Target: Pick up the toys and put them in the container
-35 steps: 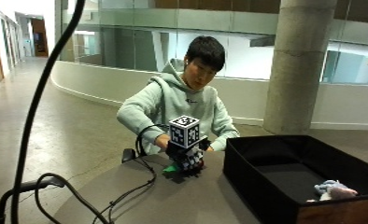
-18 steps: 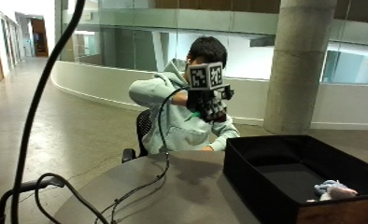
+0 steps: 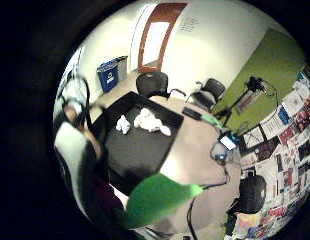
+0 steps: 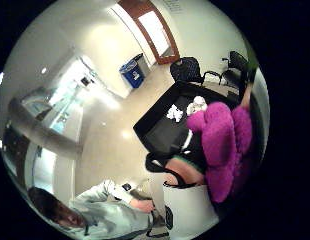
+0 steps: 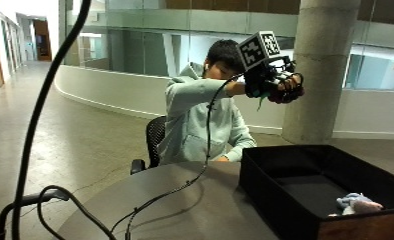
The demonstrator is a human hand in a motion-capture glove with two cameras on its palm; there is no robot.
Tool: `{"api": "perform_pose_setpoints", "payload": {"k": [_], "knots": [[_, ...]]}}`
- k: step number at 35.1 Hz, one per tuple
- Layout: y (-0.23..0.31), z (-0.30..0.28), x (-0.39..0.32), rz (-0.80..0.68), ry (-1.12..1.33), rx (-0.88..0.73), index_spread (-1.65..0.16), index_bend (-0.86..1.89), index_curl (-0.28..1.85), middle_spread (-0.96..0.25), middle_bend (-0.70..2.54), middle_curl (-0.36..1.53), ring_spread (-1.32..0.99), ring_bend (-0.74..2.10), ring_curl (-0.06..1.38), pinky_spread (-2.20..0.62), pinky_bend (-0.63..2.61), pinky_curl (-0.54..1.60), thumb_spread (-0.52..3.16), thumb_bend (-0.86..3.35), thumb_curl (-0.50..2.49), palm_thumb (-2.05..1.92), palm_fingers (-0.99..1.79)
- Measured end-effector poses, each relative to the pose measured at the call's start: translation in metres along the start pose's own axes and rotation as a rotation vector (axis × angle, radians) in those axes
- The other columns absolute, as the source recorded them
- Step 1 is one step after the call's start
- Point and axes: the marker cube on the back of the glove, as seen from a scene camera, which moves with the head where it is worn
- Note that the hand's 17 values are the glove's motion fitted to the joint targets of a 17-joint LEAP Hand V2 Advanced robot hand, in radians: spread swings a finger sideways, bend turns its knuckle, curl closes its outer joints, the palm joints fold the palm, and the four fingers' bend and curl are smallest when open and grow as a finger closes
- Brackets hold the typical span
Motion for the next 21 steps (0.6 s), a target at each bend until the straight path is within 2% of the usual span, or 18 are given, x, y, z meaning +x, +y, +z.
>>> {"api": "perform_pose_setpoints", "payload": {"k": [2,4,6,7,9,14,21], "knots": [[-0.002,0.012,0.001,0.02,0.004,-0.072,-0.17,0.8,0.76,-0.15,1.2,0.78,-0.29,1.42,0.68,-0.4,1.1,0.65,0.85,-0.02,0.71,0.44,0.92],[-0.002,0.023,0.003,0.035,0.014,-0.146,-0.16,0.69,0.77,-0.15,1.15,0.76,-0.28,1.37,0.68,-0.38,1.06,0.66,0.99,-0.04,0.66,0.36,0.61],[0.0,0.028,0.002,0.044,0.019,-0.183,-0.17,0.59,0.78,-0.15,0.98,0.72,-0.26,1.21,0.67,-0.3,1.07,0.7,1.04,-0.11,0.59,0.2,-0.07],[0.002,0.029,0.002,0.046,0.018,-0.189,-0.17,0.58,0.79,-0.14,0.93,0.71,-0.25,1.16,0.68,-0.27,1.08,0.71,1.05,-0.11,0.57,0.15,-0.17],[0.003,0.028,0.003,0.048,0.013,-0.186,-0.18,0.51,0.71,-0.12,0.81,0.64,-0.22,0.97,0.59,-0.21,1.07,0.64,1.07,-0.11,0.53,0.07,-0.28],[0.006,0.016,0.02,0.05,0.031,-0.162,-0.21,0.39,0.57,-0.08,0.57,0.54,-0.17,0.69,0.43,-0.1,1.01,0.53,1.11,-0.07,0.47,-0.03,-0.27],[0.023,-0.009,0.04,0.054,0.074,-0.107,-0.23,0.34,0.53,-0.05,0.41,0.48,-0.12,0.53,0.35,-0.03,0.91,0.47,1.15,-0.05,0.41,-0.05,-0.14]]}}
